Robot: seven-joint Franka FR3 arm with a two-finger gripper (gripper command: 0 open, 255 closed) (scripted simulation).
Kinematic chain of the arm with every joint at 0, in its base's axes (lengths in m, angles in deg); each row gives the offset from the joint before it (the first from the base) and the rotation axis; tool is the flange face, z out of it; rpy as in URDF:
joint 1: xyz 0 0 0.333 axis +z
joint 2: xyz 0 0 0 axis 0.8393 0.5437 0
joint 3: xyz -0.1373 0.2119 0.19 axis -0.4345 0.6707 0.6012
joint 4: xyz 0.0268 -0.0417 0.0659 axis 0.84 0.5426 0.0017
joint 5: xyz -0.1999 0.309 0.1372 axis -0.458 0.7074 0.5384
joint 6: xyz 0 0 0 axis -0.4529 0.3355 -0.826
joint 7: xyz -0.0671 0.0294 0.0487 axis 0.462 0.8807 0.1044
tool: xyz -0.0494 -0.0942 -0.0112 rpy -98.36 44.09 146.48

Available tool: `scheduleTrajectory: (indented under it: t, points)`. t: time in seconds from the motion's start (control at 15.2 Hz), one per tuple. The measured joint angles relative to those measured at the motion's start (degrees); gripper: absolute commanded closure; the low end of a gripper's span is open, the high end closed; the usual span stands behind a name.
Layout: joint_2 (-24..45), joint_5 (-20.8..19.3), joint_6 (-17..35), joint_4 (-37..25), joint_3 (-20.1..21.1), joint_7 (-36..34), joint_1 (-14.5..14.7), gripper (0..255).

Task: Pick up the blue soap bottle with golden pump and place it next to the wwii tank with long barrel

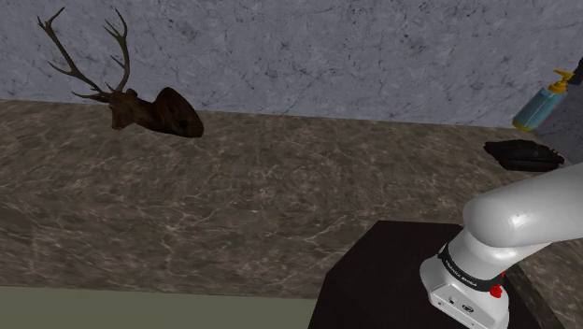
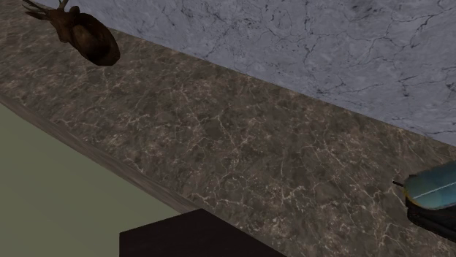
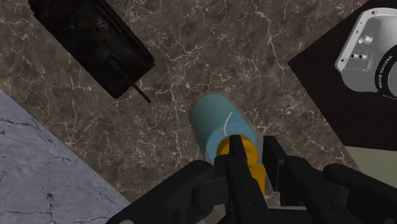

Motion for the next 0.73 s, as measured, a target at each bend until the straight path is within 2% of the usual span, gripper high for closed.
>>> scheduleTrajectory:
  t: [0.33,0.53,0.59,0.73]
  points:
    - [1.55,-1.19,-0.88,-3.54,-6.29,7.44,-0.55,255]
    - [2.97,-1.38,-1.2,-5.91,-10.61,12.03,-0.38,255]
    - [4.39,-0.98,-1.07,-7.37,-13.39,14.33,0.19,255]
    - [5.01,-1.0,-0.37,-7.55,-15.41,16.17,0.42,255]
